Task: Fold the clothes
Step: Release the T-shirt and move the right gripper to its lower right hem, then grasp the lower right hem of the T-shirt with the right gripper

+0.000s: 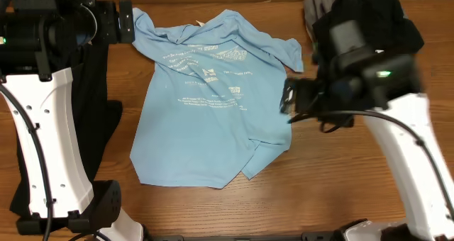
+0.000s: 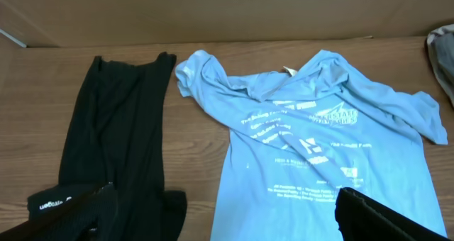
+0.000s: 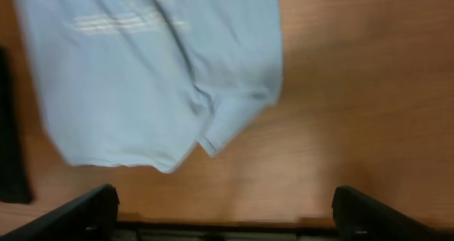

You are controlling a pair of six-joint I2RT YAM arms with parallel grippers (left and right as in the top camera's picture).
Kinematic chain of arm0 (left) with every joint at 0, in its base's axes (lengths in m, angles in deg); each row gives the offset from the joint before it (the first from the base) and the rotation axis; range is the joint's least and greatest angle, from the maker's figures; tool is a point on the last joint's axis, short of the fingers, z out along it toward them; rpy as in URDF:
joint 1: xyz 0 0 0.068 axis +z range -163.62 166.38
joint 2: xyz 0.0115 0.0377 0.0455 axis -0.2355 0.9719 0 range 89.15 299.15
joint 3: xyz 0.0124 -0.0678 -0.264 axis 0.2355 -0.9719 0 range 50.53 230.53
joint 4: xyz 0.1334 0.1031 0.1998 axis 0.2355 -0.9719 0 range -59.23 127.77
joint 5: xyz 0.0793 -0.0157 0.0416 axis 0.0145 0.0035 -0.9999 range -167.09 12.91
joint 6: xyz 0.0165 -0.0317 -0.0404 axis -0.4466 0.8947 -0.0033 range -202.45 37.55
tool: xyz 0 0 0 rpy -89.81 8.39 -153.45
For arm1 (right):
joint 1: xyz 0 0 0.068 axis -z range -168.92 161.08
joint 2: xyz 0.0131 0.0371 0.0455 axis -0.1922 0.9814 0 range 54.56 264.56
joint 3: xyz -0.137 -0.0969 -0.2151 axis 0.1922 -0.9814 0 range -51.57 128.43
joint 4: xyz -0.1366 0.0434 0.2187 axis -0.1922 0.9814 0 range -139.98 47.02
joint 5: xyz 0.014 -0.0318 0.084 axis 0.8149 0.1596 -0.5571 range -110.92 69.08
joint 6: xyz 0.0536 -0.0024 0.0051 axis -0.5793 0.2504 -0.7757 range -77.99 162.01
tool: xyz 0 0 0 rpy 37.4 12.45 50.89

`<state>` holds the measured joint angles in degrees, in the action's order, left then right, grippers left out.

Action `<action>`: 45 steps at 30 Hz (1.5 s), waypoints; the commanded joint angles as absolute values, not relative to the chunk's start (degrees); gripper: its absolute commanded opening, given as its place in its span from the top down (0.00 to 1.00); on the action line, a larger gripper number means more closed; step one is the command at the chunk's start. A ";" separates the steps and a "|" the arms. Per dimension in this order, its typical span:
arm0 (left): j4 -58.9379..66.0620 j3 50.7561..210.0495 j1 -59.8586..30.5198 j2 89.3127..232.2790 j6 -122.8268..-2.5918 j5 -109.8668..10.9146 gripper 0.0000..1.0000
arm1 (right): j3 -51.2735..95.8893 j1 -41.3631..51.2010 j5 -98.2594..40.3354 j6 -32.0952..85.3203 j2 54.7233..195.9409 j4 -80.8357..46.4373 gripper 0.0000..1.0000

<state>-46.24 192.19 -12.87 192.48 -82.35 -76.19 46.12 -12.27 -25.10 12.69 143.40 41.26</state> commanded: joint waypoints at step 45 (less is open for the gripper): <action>-43.68 192.04 -14.90 204.26 -78.61 -69.32 0.00 | -6.38 -28.51 -30.20 1.17 144.36 -5.82 0.26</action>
<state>-43.86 192.19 -14.40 203.78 -79.38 -70.17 -5.42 -27.94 -30.09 2.24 145.19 -5.45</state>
